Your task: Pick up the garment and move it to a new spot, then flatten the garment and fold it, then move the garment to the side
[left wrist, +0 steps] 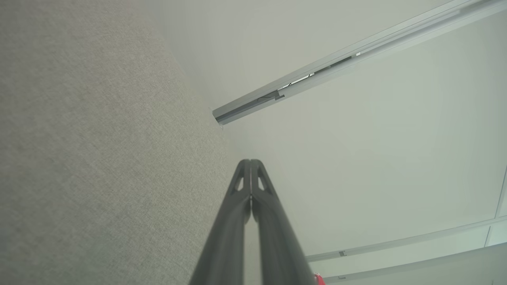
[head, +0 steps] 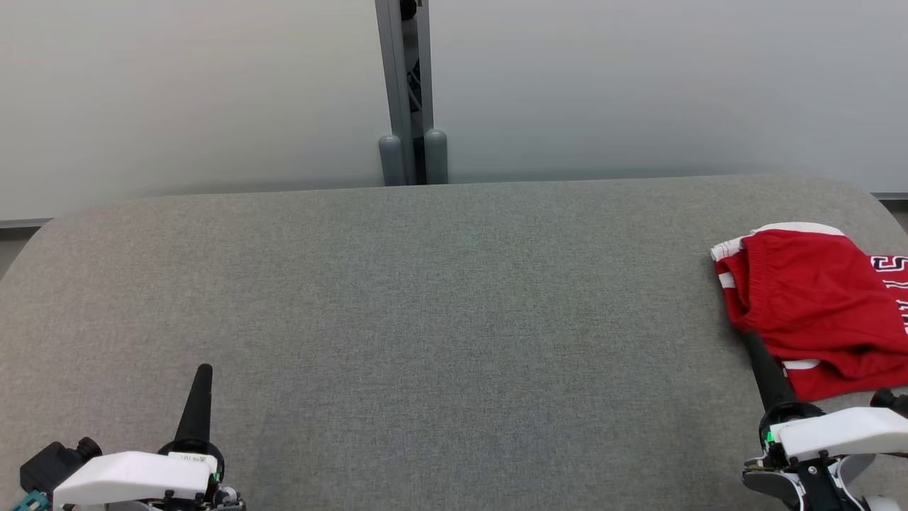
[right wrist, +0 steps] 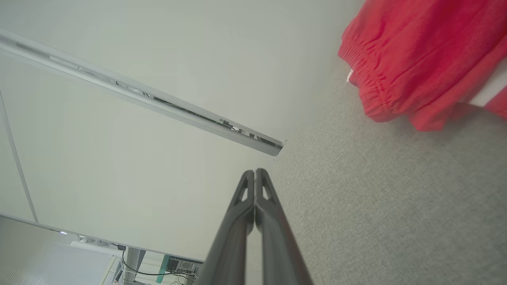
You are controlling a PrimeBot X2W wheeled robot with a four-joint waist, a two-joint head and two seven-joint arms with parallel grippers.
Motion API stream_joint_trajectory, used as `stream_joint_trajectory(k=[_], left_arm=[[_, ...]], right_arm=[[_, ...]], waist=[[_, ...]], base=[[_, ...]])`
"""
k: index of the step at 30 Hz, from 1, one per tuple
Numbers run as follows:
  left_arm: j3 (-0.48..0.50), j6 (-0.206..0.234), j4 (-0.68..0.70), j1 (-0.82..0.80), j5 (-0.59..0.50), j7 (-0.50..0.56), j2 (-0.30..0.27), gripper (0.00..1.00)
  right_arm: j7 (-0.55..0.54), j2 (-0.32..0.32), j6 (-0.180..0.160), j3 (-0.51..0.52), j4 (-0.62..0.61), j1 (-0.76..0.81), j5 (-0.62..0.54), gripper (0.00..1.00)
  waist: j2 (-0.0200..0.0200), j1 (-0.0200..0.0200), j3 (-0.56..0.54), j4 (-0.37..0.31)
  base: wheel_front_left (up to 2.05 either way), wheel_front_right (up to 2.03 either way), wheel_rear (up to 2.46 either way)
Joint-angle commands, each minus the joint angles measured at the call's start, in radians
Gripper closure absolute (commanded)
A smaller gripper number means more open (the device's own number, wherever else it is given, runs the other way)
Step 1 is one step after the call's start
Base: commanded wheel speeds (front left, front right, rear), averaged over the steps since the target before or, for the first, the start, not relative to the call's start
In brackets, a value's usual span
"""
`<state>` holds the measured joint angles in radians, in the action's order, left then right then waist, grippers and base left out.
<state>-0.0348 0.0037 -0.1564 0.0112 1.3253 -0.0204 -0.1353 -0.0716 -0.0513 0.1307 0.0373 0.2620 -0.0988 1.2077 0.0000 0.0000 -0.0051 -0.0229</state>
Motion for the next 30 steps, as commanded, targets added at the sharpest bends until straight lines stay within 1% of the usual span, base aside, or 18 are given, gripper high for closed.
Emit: stream_joint_trajectory(k=[1, 30], left_arm=[[0.013, -0.012, 0.002, -0.030, 0.021, 0.005, 0.000, 1.00], [0.086, -0.089, -0.046, -0.083, 0.187, 0.061, 0.046, 1.00]], right_arm=[[-0.007, -0.009, 0.000, 0.008, -0.006, -0.024, 0.026, 1.00], [-0.044, -0.009, 0.000, 0.053, 0.007, -0.037, 0.256, 1.00]], waist=[[0.0000, 0.0000, 0.000, 0.001], [0.0000, 0.0000, 0.005, 0.013]], base=[[0.00, 0.00, 0.00], [0.00, 0.00, 0.00]])
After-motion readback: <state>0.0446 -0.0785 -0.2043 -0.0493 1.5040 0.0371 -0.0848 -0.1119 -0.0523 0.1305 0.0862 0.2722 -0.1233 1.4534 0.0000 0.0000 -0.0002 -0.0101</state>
